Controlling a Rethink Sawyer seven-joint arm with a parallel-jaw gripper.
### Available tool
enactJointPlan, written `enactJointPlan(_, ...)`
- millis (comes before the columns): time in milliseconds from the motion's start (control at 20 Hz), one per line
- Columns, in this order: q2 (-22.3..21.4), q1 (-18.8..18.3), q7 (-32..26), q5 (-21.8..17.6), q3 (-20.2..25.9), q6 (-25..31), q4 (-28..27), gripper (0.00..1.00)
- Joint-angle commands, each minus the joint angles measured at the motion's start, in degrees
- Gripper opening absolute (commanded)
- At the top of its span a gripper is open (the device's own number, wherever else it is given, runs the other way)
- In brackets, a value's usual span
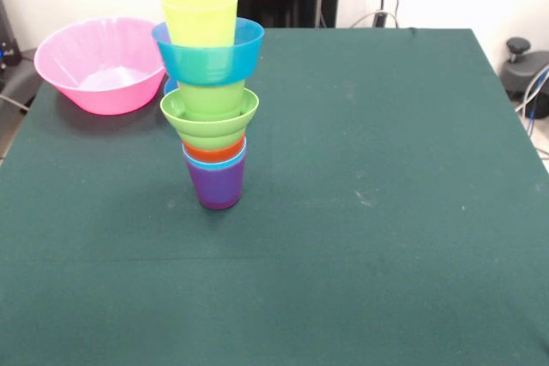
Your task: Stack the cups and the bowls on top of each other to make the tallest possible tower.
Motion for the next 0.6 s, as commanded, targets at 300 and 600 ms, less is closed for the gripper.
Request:
enactJointPlan(300,1.28,-2.15,-11.71,-4.93,6.77,-4.81,7.3,0.0)
enactJointPlan(600,1.05,-3.93,-12.07,-5.76,8.09,-7.56,8.68,0.0)
